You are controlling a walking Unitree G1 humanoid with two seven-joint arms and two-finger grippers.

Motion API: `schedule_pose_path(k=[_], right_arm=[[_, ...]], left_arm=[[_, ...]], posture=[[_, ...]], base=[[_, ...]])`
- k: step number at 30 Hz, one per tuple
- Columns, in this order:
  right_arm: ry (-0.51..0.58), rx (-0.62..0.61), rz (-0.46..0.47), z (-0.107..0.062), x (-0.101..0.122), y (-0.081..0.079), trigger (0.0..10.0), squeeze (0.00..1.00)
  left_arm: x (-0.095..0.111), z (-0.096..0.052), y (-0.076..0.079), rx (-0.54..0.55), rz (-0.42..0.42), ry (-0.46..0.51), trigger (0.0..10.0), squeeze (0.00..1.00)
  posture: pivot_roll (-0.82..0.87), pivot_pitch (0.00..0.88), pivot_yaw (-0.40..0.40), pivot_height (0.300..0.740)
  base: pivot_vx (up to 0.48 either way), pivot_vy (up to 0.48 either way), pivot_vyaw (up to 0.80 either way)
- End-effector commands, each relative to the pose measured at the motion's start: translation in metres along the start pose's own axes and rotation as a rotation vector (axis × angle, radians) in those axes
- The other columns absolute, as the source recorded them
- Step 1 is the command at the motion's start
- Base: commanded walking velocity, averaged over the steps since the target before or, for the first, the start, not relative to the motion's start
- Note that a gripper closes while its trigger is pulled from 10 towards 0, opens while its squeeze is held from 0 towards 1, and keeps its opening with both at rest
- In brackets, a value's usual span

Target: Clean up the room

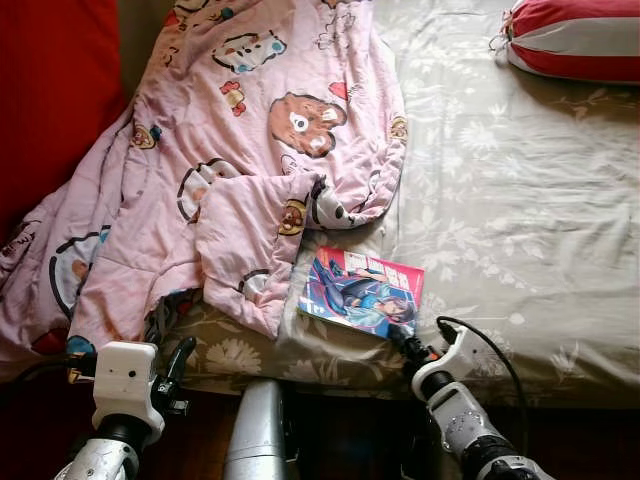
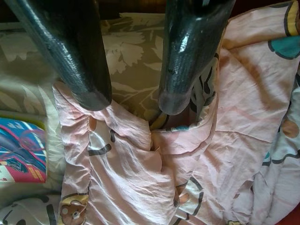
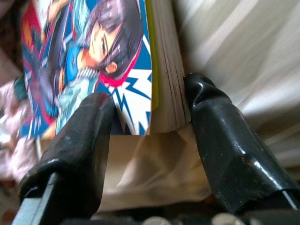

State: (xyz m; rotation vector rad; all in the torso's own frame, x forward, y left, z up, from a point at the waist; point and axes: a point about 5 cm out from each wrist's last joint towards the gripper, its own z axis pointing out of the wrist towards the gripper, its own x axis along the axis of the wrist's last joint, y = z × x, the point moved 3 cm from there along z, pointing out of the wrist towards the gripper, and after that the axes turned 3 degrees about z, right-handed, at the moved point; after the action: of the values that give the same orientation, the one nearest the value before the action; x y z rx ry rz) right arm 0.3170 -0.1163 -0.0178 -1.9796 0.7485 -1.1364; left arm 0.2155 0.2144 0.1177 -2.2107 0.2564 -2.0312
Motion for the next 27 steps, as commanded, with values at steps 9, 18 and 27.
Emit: schedule_pose_path(k=[9, 18, 27], right_arm=[[-0.072, 0.03, 0.029, 0.0023, -0.0194, -0.0081, 0.0, 0.0], [-0.072, 0.03, 0.029, 0.0023, -0.0194, -0.0081, 0.0, 0.0], [-0.072, 0.03, 0.029, 0.0023, -0.0194, -0.0081, 0.0, 0.0]], left_arm=[[-0.0049, -0.0031, -0.0039, 0.007, 0.02, -0.029, 10.0, 0.0], [-0.0049, -0.0031, -0.0039, 0.007, 0.02, -0.029, 10.0, 0.0], [-0.0049, -0.0031, -0.0039, 0.007, 0.02, -0.029, 10.0, 0.0]], posture=[[0.33, 0.295, 0.094, 0.595], [0.33, 0.295, 0.094, 0.595], [0.33, 0.295, 0.094, 0.595]], base=[[0.0, 0.0, 0.0], [0.0, 0.0, 0.0], [0.0, 0.0, 0.0]])
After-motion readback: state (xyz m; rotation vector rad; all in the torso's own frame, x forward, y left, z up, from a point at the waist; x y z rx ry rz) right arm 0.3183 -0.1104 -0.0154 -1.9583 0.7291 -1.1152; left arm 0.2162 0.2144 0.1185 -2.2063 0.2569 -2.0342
